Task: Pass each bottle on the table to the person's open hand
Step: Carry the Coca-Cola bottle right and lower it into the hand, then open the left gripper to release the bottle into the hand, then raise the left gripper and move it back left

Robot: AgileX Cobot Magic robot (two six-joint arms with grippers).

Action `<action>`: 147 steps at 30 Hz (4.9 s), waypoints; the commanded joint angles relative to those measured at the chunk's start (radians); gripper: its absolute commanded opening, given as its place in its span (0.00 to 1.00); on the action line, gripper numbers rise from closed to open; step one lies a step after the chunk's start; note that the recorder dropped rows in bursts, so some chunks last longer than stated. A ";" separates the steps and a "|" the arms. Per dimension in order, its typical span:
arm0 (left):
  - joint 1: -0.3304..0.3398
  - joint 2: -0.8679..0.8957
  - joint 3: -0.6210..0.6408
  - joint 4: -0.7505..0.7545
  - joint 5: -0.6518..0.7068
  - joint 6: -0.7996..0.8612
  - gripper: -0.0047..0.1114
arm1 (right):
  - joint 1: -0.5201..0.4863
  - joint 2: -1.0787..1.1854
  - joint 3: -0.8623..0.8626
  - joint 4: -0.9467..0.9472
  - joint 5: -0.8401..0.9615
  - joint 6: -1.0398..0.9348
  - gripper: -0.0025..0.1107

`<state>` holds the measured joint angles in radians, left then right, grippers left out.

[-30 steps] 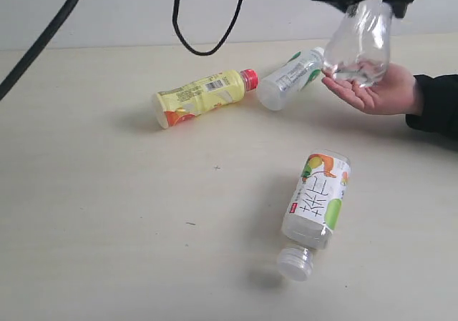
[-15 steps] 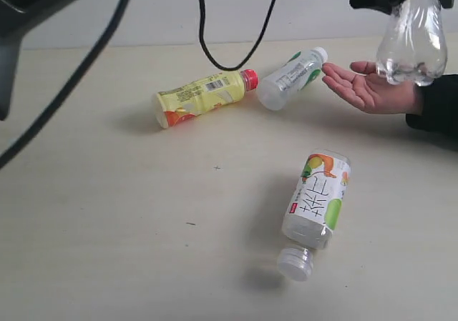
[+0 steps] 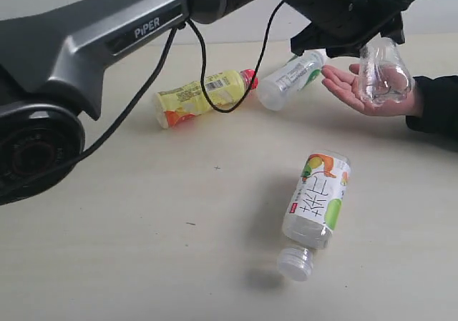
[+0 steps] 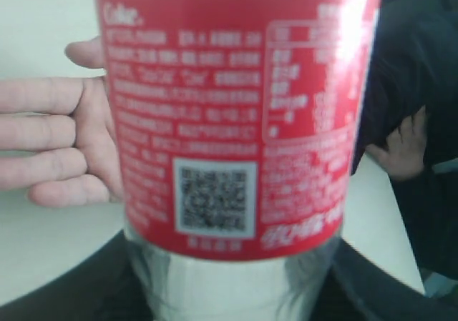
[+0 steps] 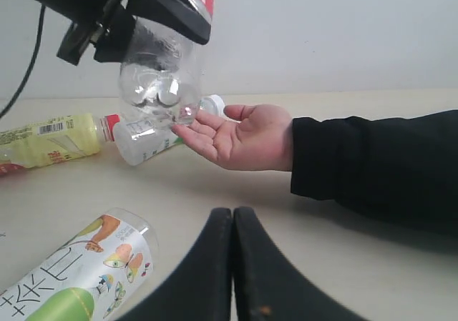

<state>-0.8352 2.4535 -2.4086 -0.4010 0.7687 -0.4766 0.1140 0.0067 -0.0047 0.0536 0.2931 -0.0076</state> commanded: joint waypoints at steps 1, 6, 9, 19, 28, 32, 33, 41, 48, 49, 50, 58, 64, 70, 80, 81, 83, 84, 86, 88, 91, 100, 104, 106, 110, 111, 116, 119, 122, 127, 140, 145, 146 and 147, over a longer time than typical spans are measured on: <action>0.040 0.050 -0.010 -0.169 -0.056 0.090 0.04 | -0.005 -0.007 0.005 -0.003 -0.007 0.002 0.02; 0.084 0.106 -0.010 -0.488 -0.063 0.273 0.04 | -0.005 -0.007 0.005 -0.003 -0.007 0.002 0.02; 0.104 0.139 -0.010 -0.624 -0.082 0.345 0.04 | -0.005 -0.007 0.005 -0.003 -0.007 0.002 0.02; 0.115 0.178 -0.010 -0.647 -0.150 0.349 0.04 | -0.005 -0.007 0.005 -0.003 -0.007 0.002 0.02; 0.115 0.211 -0.010 -0.602 -0.170 0.345 0.04 | -0.005 -0.007 0.005 -0.003 -0.007 0.002 0.02; 0.115 0.211 -0.010 -0.584 -0.170 0.341 0.04 | -0.005 -0.007 0.005 -0.003 -0.007 0.002 0.02; 0.115 0.211 -0.010 -0.584 -0.170 0.337 0.04 | -0.005 -0.007 0.005 -0.003 -0.007 0.002 0.02; 0.115 0.211 -0.010 -0.581 -0.159 0.337 0.15 | -0.005 -0.007 0.005 -0.003 -0.007 0.002 0.02; 0.115 0.211 -0.010 -0.570 -0.133 0.337 0.38 | -0.005 -0.007 0.005 -0.003 -0.007 0.002 0.02; 0.115 0.211 -0.010 -0.570 -0.127 0.337 0.39 | -0.005 -0.007 0.005 -0.003 -0.007 0.002 0.02; 0.115 0.211 -0.010 -0.570 -0.123 0.337 0.39 | -0.005 -0.007 0.005 -0.003 -0.007 0.002 0.02; 0.115 0.211 -0.010 -0.562 -0.052 0.371 0.39 | -0.005 -0.007 0.005 -0.003 -0.007 0.002 0.02; 0.115 0.211 -0.010 -0.576 -0.053 0.373 0.58 | -0.005 -0.007 0.005 -0.003 -0.007 0.002 0.02; 0.115 0.211 -0.010 -0.578 -0.058 0.417 0.62 | -0.005 -0.007 0.005 -0.001 -0.010 0.002 0.02; 0.115 0.211 -0.010 -0.582 -0.058 0.419 0.62 | -0.005 -0.007 0.005 -0.001 -0.010 0.002 0.02; 0.116 0.211 -0.010 -0.585 -0.058 0.419 0.62 | -0.005 -0.007 0.005 -0.001 -0.010 0.002 0.02; 0.118 0.207 -0.010 -0.597 -0.049 0.419 0.62 | -0.005 -0.007 0.005 -0.001 -0.010 0.002 0.02; 0.118 0.202 -0.010 -0.599 -0.042 0.419 0.62 | -0.005 -0.007 0.005 -0.001 -0.010 0.002 0.02; 0.118 0.185 -0.010 -0.593 -0.026 0.421 0.62 | -0.005 -0.007 0.005 -0.001 -0.010 0.002 0.02; 0.118 0.167 -0.010 -0.591 -0.010 0.430 0.62 | -0.005 -0.007 0.005 -0.001 -0.010 0.002 0.02; 0.124 0.136 -0.010 -0.568 0.023 0.439 0.62 | -0.005 -0.007 0.005 -0.001 -0.010 0.002 0.02; 0.207 0.019 -0.010 -0.477 0.362 0.453 0.58 | -0.005 -0.007 0.005 -0.008 -0.010 0.002 0.02; 0.213 -0.046 -0.010 -0.300 0.452 0.477 0.07 | -0.005 -0.007 0.005 -0.008 -0.010 0.002 0.02; 0.213 -0.083 -0.008 -0.238 0.452 0.519 0.05 | -0.005 -0.007 0.005 -0.008 -0.010 0.002 0.02; 0.195 -0.207 0.137 -0.199 0.452 0.641 0.05 | -0.005 -0.007 0.005 -0.005 -0.010 0.002 0.02; 0.194 -0.231 0.173 -0.182 0.452 0.655 0.05 | -0.005 -0.007 0.005 -0.005 -0.010 0.002 0.02; 0.200 -0.364 0.384 -0.077 0.452 0.705 0.05 | -0.005 -0.007 0.005 -0.005 -0.010 0.002 0.02; 0.212 -0.445 0.536 0.001 0.407 0.713 0.05 | -0.005 -0.007 0.005 -0.005 -0.010 0.002 0.02; 0.235 -0.512 0.657 0.076 0.341 0.738 0.05 | -0.005 -0.007 0.005 -0.005 -0.010 0.002 0.02; 0.297 -0.557 0.728 0.172 0.324 0.738 0.05 | -0.005 -0.007 0.005 -0.005 -0.010 0.002 0.02; 0.360 -0.471 0.582 0.445 0.290 0.819 0.05 | -0.005 -0.007 0.005 -0.005 -0.010 0.002 0.02; 0.356 -0.285 0.321 0.444 0.378 0.872 0.16 | -0.005 -0.007 0.005 -0.005 -0.010 0.002 0.02; 0.356 -0.264 0.299 0.444 0.394 0.893 0.21 | -0.005 -0.007 0.005 -0.005 -0.010 0.002 0.02; 0.356 -0.232 0.267 0.431 0.418 0.953 0.32 | -0.005 -0.007 0.005 -0.005 -0.010 0.002 0.02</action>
<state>-0.4776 2.1788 -2.0955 0.0452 1.1462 0.4140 0.1140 0.0067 -0.0047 0.0518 0.2913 -0.0076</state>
